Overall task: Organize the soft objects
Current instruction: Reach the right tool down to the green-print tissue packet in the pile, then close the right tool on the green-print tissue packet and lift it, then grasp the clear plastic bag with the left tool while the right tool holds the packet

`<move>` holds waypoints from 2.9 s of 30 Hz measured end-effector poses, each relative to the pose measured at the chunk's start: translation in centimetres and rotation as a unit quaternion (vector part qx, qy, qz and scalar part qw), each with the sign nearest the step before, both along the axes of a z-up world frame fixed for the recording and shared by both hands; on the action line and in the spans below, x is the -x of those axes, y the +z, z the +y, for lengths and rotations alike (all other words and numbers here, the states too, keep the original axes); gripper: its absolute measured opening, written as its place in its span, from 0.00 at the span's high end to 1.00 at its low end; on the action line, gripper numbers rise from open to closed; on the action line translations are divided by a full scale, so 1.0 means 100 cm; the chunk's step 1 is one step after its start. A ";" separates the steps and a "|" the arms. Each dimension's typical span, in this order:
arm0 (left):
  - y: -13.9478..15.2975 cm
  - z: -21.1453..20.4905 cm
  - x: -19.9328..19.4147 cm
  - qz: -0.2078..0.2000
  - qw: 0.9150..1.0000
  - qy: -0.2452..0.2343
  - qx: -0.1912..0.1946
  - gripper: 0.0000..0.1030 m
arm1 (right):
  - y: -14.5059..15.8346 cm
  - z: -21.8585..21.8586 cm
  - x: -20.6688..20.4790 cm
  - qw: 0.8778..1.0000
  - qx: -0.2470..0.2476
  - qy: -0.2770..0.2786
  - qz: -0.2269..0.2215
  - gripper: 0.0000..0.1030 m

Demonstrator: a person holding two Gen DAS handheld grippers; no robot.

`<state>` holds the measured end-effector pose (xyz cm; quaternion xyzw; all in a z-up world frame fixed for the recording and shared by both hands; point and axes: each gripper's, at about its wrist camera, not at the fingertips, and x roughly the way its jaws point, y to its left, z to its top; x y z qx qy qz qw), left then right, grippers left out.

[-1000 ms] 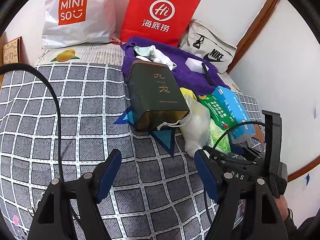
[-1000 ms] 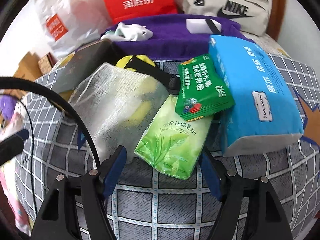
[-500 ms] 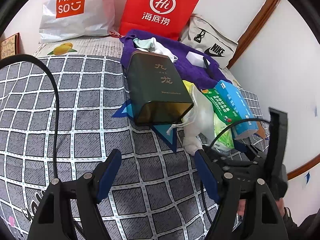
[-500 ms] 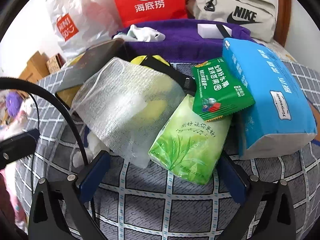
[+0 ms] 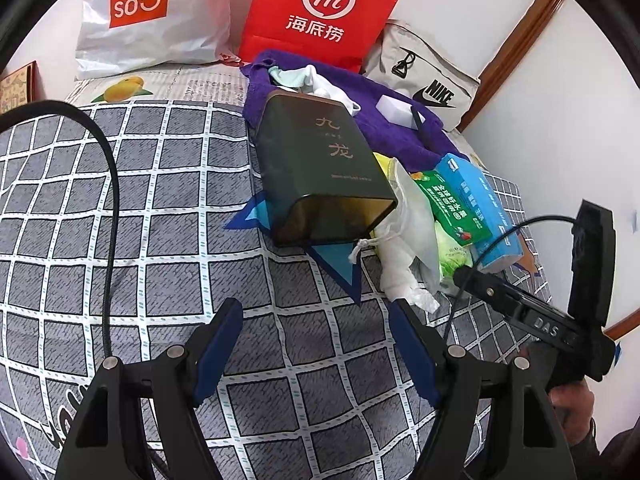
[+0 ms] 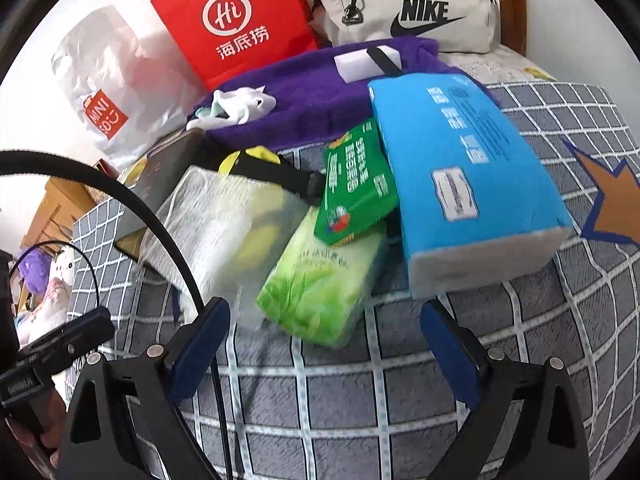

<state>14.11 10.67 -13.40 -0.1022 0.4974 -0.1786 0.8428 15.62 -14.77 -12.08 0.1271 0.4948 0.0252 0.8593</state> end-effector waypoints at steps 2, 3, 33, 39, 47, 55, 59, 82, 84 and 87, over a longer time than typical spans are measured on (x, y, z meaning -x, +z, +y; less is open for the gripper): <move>0.001 -0.001 0.000 0.000 1.000 0.000 -0.001 0.28 | -0.001 0.005 -0.005 1.000 0.010 0.005 -0.004 0.11; 0.001 -0.001 0.000 0.000 1.000 0.000 -0.002 0.28 | -0.003 0.006 -0.006 1.000 0.016 0.005 -0.001 0.11; 0.004 -0.017 -0.003 0.013 1.000 -0.012 -0.020 0.28 | -0.011 0.001 0.023 0.993 0.057 0.082 0.066 0.24; 0.009 -0.022 -0.004 0.011 1.000 -0.014 -0.017 0.28 | -0.010 0.011 0.026 0.992 0.070 0.104 0.027 0.49; 0.010 -0.052 -0.018 0.010 0.999 -0.039 0.028 0.28 | 0.000 -0.024 0.035 0.995 0.026 0.090 0.029 0.49; -0.006 -0.072 -0.044 0.030 0.999 -0.019 0.028 0.47 | 0.010 -0.053 0.040 0.994 0.048 0.094 0.019 0.49; -0.012 -0.078 -0.047 0.038 0.999 -0.018 0.025 0.71 | 0.003 -0.065 0.037 0.996 0.030 0.080 0.026 0.49; -0.003 -0.107 -0.060 0.026 0.998 -0.054 0.031 0.94 | -0.009 -0.072 0.034 0.995 0.009 0.087 0.044 0.49; 0.004 -0.105 -0.055 0.017 0.998 -0.057 0.030 0.94 | -0.006 -0.073 0.035 0.995 0.008 0.088 0.042 0.49; 0.016 -0.099 -0.050 0.005 0.998 -0.057 0.036 0.94 | 0.003 -0.073 0.037 0.995 0.009 0.093 0.033 0.49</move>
